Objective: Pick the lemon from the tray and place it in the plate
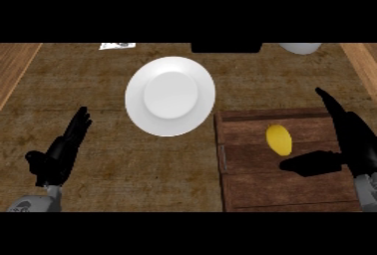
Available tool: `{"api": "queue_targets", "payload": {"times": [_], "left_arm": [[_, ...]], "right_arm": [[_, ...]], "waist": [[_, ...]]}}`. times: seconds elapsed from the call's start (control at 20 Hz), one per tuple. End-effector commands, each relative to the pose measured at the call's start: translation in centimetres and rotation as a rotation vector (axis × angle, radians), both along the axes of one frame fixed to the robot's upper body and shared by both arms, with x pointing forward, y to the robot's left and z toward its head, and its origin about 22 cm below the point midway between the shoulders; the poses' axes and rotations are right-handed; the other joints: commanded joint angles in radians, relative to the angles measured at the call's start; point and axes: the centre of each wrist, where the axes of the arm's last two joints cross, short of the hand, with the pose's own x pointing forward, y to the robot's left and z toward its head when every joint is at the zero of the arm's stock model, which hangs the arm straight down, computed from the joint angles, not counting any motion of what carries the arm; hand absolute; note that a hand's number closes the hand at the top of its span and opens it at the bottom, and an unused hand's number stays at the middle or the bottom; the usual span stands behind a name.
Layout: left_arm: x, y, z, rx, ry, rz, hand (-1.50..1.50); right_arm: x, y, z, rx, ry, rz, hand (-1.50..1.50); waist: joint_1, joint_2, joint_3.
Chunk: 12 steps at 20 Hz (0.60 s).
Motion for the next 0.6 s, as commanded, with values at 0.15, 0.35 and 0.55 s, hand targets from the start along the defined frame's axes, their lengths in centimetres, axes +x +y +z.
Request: {"api": "queue_targets", "payload": {"times": [0.15,0.35,0.55], "left_arm": [[-0.4,1.1,0.7,0.005,-0.008,0.003,0.00],[1.2,-0.3,0.7,-0.004,0.001,-0.001,0.00],[0.0,-0.1,0.2,0.009,-0.011,0.007,0.00]], "right_arm": [[1.2,-1.0,-2.1,-0.103,0.186,-0.020,-1.50],[2.4,0.0,-1.8,-0.069,0.204,-0.014,-1.50],[2.9,0.0,-5.2,-0.082,0.202,-0.004,-1.50]], "waist": [[0.004,0.000,0.001],[0.000,0.001,0.000],[0.002,0.001,0.001]]}}
